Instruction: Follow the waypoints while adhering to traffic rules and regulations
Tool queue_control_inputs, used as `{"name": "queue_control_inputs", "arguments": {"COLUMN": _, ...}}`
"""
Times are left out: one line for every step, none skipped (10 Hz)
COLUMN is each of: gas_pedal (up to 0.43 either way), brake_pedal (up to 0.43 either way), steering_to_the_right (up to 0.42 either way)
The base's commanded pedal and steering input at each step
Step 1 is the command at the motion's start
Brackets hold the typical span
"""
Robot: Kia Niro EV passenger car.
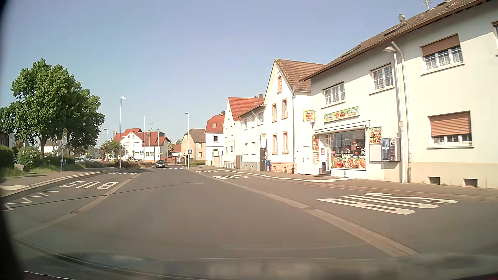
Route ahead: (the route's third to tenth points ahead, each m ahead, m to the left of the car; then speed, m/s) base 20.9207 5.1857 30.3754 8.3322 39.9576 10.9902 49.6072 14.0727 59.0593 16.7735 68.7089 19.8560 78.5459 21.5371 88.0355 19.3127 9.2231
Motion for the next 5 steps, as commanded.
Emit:
{"name": "queue_control_inputs", "arguments": {"gas_pedal": 0.299, "brake_pedal": 0.024, "steering_to_the_right": -0.094}}
{"name": "queue_control_inputs", "arguments": {"gas_pedal": 0.287, "brake_pedal": 0.024, "steering_to_the_right": -0.094}}
{"name": "queue_control_inputs", "arguments": {"gas_pedal": 0.280, "brake_pedal": 0.024, "steering_to_the_right": -0.094}}
{"name": "queue_control_inputs", "arguments": {"gas_pedal": 0.240, "brake_pedal": 0.024, "steering_to_the_right": -0.094}}
{"name": "queue_control_inputs", "arguments": {"gas_pedal": 0.228, "brake_pedal": 0.024, "steering_to_the_right": -0.093}}
